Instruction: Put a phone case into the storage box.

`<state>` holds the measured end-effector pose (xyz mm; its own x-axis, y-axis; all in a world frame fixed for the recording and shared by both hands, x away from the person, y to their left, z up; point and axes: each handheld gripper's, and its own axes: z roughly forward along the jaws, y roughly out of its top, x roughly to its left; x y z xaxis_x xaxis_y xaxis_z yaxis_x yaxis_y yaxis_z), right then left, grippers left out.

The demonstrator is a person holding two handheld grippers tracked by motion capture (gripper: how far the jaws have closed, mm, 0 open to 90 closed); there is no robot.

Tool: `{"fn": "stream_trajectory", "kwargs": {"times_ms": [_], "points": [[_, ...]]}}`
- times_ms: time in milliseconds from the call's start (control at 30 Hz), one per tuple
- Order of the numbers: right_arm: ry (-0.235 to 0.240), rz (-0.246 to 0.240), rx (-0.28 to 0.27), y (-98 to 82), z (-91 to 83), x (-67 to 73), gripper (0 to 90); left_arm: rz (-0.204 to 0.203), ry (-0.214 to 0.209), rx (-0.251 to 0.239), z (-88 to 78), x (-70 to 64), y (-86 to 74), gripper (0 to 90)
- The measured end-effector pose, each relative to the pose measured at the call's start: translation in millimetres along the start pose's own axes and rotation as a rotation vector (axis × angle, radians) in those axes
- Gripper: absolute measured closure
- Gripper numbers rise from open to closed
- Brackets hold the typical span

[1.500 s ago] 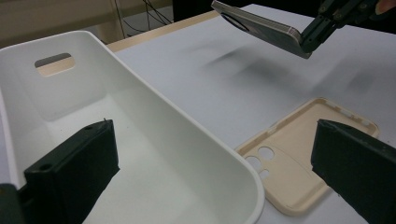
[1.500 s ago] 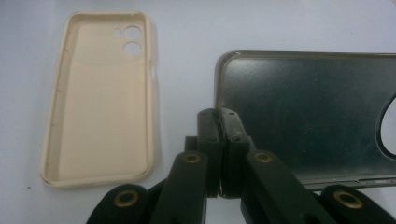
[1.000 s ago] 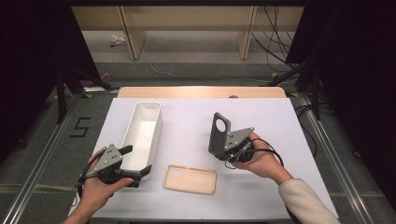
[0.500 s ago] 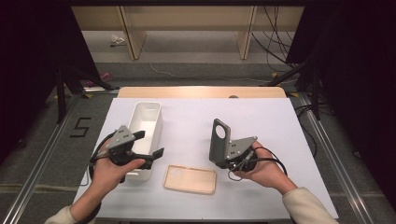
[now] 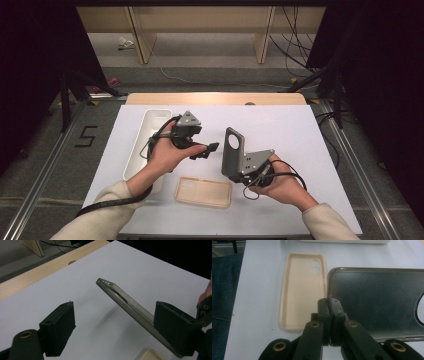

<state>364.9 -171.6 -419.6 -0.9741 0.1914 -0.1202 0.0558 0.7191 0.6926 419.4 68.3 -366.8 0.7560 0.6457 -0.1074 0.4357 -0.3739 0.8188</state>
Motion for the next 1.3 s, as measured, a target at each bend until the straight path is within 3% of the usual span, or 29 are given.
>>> {"fn": "stream_trajectory", "kwargs": {"times_ms": [33,67,167,333,600,800,1133,1300], "points": [[0.000,0.000,0.000,0.0,0.0,0.0,89.7,0.000,0.000,0.000,0.0,0.0,0.0,18.2],[0.002,-0.003,-0.002,1.2,1.0,0.7,89.7,-0.036,-0.023,0.023,10.4,-0.2,5.8,19.9],[0.001,-0.007,-0.001,1.7,2.2,0.5,89.7,-0.059,-0.032,0.045,20.2,-0.2,10.9,21.3],[0.002,-0.019,-0.006,4.1,3.5,1.4,89.7,-0.107,-0.014,0.119,45.7,7.6,23.1,29.5],[-0.001,-0.029,-0.006,6.2,4.4,3.2,89.7,-0.174,0.013,0.195,62.6,20.8,30.5,43.1],[-0.001,-0.047,-0.001,8.8,5.2,4.9,89.7,-0.239,0.004,0.221,67.0,26.7,29.3,52.0],[-0.001,-0.070,0.009,10.5,7.9,6.8,89.6,-0.272,-0.010,0.226,66.7,26.2,28.4,66.0],[-0.003,-0.091,0.035,11.2,12.5,9.6,89.6,-0.294,-0.025,0.201,63.4,22.2,29.8,70.8]]}}
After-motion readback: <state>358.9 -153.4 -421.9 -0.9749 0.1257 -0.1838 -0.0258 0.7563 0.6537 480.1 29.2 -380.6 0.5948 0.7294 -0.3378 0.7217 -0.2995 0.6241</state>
